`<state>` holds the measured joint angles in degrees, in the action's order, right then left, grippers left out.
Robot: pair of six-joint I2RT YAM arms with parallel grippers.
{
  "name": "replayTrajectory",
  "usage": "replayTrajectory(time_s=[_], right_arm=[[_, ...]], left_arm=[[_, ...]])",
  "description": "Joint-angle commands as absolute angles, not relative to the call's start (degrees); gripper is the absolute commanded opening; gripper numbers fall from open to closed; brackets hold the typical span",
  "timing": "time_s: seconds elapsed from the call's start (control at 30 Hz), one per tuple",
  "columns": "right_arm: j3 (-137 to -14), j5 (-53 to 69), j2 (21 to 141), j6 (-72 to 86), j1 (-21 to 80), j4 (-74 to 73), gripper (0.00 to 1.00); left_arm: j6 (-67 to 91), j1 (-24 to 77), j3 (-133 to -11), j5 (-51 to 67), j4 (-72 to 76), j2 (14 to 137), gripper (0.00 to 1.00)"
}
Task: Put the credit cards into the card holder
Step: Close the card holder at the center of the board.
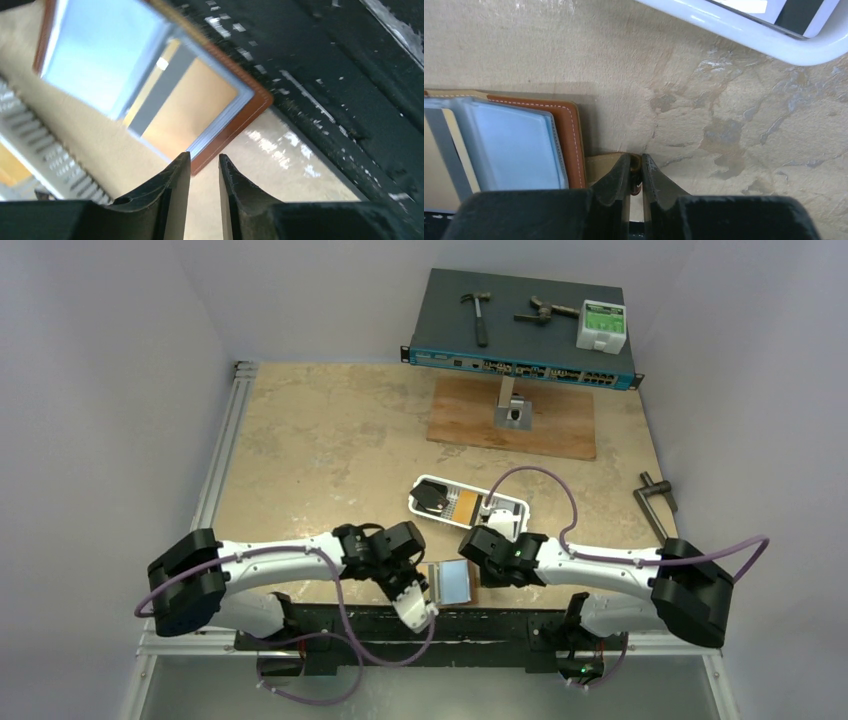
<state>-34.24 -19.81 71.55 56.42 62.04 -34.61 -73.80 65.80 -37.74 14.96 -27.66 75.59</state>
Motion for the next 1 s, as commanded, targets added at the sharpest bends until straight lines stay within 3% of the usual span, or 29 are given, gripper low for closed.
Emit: replayTrajectory(time_s=[0.0,0.1,0.2,0.4,0.83,0.97], right_arm=[[-30.57,-19.28,69.54,58.35,62.31,-33.28,0.0],[-30.56,-18.76,69.34,57.75,62.36,-32.67,0.0],[-31.81,-18.91,69.37,58.0,62.91,-34.38,0.0],[-33.58,-18.98,68.54,58.12,62.93,-35.94,0.0],[-29.25,-16.54,63.87,65.74,63.29,-33.79,0.0],[-31.61,-16.47,57.34,65.23,63.53,-32.78,0.0]], left_arm=[[-53.7,62.58,-51.93,12.74,-46.89,77.71,0.29],[-39.98,56.36,-61.33,17.21,-57.11,80.69,0.34],[-30.53,51.07,-62.26,20.63,-57.18,80.54,0.36],[-25.64,48.6,-51.07,21.28,-42.19,79.31,0.35],[-15.33,41.14,-64.81,30.11,-41.05,96.47,0.36],[-13.39,38.35,-65.11,36.03,-38.36,98.04,0.37]])
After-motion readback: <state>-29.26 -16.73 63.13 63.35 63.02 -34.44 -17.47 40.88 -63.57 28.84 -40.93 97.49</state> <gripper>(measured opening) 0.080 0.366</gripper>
